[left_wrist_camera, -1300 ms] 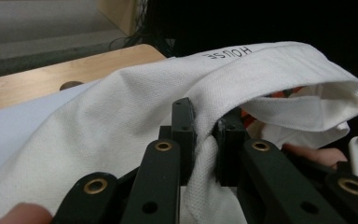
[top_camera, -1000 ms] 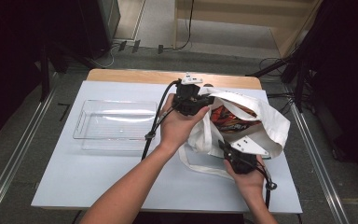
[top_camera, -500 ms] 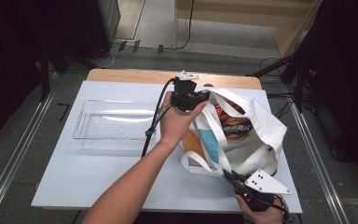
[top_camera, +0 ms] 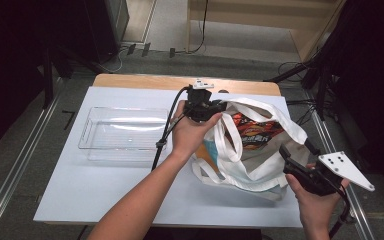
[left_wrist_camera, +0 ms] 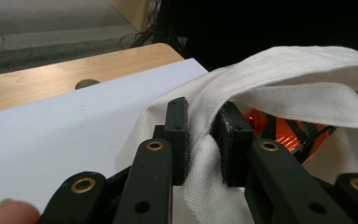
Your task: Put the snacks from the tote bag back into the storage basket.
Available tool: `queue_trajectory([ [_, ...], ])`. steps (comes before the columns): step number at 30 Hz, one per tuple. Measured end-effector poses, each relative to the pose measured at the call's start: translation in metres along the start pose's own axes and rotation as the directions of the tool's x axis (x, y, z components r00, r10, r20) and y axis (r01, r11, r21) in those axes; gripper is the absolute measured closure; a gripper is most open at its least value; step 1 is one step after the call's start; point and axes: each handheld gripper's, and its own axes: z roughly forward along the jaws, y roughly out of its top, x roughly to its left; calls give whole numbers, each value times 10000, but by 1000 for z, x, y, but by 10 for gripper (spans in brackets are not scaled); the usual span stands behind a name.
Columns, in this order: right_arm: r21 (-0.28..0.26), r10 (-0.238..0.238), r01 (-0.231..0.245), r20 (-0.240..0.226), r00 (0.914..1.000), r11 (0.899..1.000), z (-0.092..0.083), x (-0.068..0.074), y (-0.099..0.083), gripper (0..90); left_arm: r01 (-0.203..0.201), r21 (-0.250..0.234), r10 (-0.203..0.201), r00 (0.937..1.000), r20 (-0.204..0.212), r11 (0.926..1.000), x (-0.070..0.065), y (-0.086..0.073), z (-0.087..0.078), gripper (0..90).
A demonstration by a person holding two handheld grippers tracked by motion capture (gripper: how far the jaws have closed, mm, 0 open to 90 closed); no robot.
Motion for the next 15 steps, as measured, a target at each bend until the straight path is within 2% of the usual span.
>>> queue_trajectory([
  [1,-46,-70,72,359,9993,10000,3,0,-1,240,-36,-27,36,10000,60,10000,-1,-1,-1,763],
  [2,-207,150,-140,469,9988,9997,2,-2,-2,247,-81,-19,81,9999,73,10000,-2,-2,-2,757],
  [4,-806,563,-540,270,9980,9953,-6,-6,0,261,-187,-49,188,9997,125,9998,-2,-4,-4,752],
  [5,-902,548,-517,325,9980,9946,-9,-7,2,263,-173,-58,174,9997,173,9998,-1,-5,-5,744],
  [7,-594,361,-345,251,9990,9976,-5,-9,4,252,-102,-42,103,9997,217,9999,1,-7,-5,723],
  [9,307,87,-84,-110,9999,9995,9,-12,3,239,86,-75,-82,9991,406,9999,4,-9,-5,697],
  [10,646,-67,69,-31,10000,9979,16,-12,1,275,147,-106,-142,9988,478,9998,4,-10,-7,684],
  [12,602,-450,426,390,9982,9973,23,-9,-3,399,-176,-216,184,9990,396,9996,4,-13,-10,644],
  [14,331,-569,554,470,9973,9979,25,-9,-5,622,-353,-190,360,9987,372,9992,5,-17,-14,607],
  [15,251,-529,519,399,9978,9983,25,-9,-5,702,-369,-168,375,9985,395,9992,5,-19,-17,592],
])
